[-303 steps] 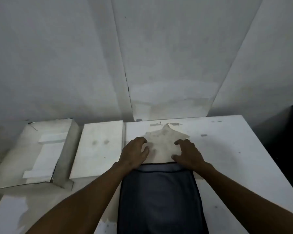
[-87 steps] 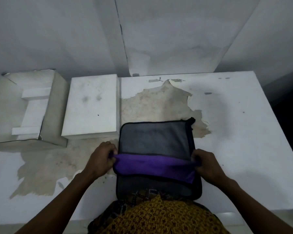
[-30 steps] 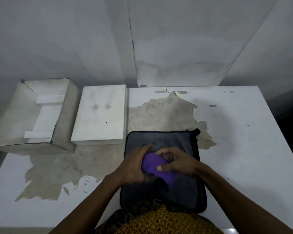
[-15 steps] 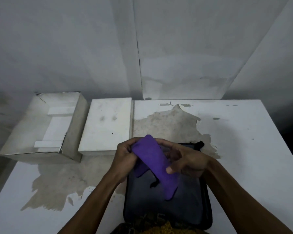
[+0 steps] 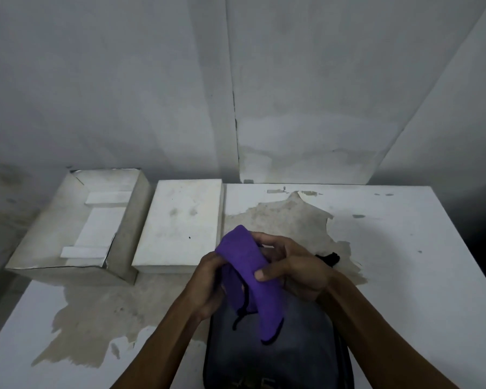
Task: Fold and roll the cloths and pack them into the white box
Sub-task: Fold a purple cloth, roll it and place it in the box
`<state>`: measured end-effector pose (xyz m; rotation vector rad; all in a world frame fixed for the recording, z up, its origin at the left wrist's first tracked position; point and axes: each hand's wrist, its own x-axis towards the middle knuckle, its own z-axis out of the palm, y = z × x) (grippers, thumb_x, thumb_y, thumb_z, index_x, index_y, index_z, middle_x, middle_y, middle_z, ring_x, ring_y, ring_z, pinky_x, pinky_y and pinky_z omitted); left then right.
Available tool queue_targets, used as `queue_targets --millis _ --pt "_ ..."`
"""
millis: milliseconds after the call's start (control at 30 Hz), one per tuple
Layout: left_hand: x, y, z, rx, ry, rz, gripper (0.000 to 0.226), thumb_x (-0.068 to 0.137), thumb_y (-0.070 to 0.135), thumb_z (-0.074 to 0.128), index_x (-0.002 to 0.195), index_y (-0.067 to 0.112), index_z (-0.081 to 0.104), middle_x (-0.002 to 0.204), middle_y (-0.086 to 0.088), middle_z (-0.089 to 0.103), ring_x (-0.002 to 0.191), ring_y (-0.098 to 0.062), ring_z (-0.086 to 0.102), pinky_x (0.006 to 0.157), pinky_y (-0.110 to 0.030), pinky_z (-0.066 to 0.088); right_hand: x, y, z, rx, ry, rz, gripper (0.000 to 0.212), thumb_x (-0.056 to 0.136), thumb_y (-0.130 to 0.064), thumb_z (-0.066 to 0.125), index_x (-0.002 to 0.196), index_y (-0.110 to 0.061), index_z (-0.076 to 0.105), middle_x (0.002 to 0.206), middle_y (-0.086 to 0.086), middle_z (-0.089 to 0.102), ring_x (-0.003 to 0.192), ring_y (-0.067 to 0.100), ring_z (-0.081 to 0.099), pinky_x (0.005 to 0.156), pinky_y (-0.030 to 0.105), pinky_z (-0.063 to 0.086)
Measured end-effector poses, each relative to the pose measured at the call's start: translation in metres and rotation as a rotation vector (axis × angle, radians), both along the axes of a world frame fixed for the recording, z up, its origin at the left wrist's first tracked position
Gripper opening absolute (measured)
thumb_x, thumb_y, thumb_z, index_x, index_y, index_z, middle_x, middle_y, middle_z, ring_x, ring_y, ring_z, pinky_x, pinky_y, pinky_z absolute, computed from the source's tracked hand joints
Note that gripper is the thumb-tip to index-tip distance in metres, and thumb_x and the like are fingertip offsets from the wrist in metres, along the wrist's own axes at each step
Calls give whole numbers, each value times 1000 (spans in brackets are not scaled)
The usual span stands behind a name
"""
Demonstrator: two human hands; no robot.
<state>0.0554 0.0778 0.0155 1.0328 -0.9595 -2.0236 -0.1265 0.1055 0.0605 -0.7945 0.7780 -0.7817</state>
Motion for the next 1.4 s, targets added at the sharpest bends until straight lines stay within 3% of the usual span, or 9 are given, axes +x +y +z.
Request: queue_targets --millis 133,233,467,667,800,867,967,1067,1400 --pt "-3 4 -4 129 71 98 34 78 40 61 101 19 75 104 -9 73 97 -24 70 76 -35 57 5 -4 1 28 232 -161 62 71 17 68 125 -10 59 112 23 69 107 41 64 94 53 51" --pt "-6 7 0 208 228 99 35 86 36 53 107 15 73 109 -13 71 98 -26 69 79 -38 56 11 -2 1 37 375 -312 53 63 11 78 110 -10 64 91 16 75 87 32 71 74 41 59" --pt "-9 7 5 287 325 119 55 77 47 67 115 8 68 116 -19 67 102 -31 67 86 -43 56 21 2 -2 -241 875 -412 39 61 -19 87 94 -16 68 80 -7 67 73 5 64 57 9 44" --pt "-8 1 9 145 87 125 29 79 14 72 106 4 71 112 -25 68 100 -33 68 78 -36 58 29 4 -7 -394 965 -376 35 63 -22 85 93 -18 70 71 -13 64 63 -1 60 57 8 46" --pt "2 -9 16 128 65 192 27 74 11 73 101 7 73 105 -21 71 95 -30 70 80 -37 59 30 0 -8 -516 1114 -625 32 64 -46 78 86 -30 61 79 -17 55 71 -3 53 59 7 39" --pt "7 -12 21 121 64 193 33 73 12 73 105 5 70 107 -21 70 99 -31 69 83 -38 58 31 -9 -7 -439 1035 -623 40 68 -52 74 99 -34 57 93 -15 57 85 -6 53 67 8 37" --pt "11 -14 32 101 96 146 37 75 16 71 108 2 68 108 -23 69 98 -31 69 81 -38 59 39 -18 -5 -210 682 -326 58 74 -54 73 122 -33 50 118 -9 61 102 2 60 82 20 52" --pt "18 -18 39 117 89 204 33 78 17 70 108 2 68 102 -21 71 90 -29 70 70 -34 58 58 -20 -7 -208 469 -211 52 79 -43 72 126 -34 50 118 -11 65 102 6 66 80 23 57" --pt "71 -43 44 35 50 468 26 78 20 74 101 10 72 98 -15 74 88 -26 72 65 -28 57 127 -48 -6 -335 492 -126 58 84 -23 70 132 -34 40 118 -13 62 100 3 65 74 21 56"
